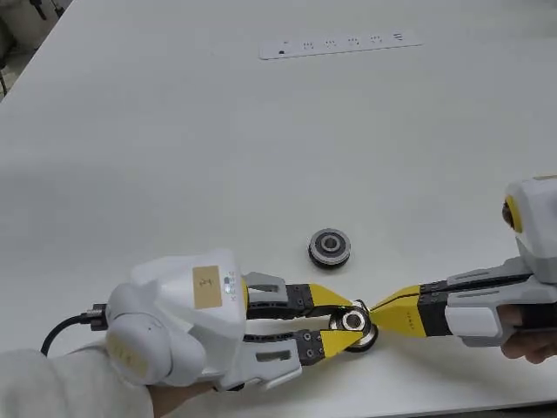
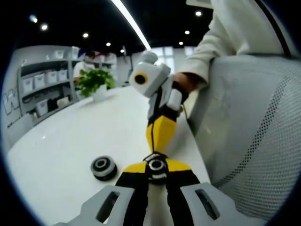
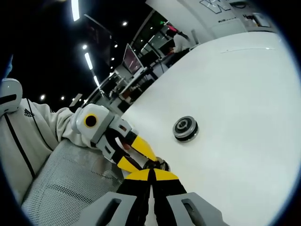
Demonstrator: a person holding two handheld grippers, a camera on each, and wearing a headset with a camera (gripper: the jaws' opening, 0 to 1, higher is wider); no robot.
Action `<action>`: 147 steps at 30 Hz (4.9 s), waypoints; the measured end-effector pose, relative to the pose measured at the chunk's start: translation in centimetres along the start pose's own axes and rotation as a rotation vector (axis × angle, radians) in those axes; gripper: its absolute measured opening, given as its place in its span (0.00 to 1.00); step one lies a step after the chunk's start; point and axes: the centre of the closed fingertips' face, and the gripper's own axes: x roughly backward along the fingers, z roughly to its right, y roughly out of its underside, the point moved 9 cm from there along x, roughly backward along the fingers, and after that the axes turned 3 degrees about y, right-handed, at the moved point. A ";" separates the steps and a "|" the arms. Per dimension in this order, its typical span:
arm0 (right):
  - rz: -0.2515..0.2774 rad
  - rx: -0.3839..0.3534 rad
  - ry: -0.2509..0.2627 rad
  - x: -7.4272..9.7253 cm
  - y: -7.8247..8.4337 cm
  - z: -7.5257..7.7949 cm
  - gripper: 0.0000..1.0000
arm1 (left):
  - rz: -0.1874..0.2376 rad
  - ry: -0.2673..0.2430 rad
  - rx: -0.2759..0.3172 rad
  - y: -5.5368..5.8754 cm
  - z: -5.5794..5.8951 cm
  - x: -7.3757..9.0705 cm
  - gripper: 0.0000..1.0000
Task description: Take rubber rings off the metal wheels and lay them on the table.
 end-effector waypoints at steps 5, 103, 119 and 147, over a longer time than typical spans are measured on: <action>0.000 -0.008 -0.003 0.0 0.0 0.0 0.00 | -0.002 0.001 0.000 0.0 0.0 0.0 0.14; 0.054 0.285 0.109 4.2 -6.7 -8.5 0.00 | 0.014 -0.361 0.063 -5.3 3.6 17.0 0.81; 0.002 0.341 0.054 0.6 -8.0 -9.1 0.00 | 0.046 -0.399 0.198 -3.1 5.1 17.6 1.00; -0.213 0.264 0.028 -6.6 -5.1 -5.7 0.00 | 0.053 -0.410 0.261 -2.6 5.2 17.5 0.97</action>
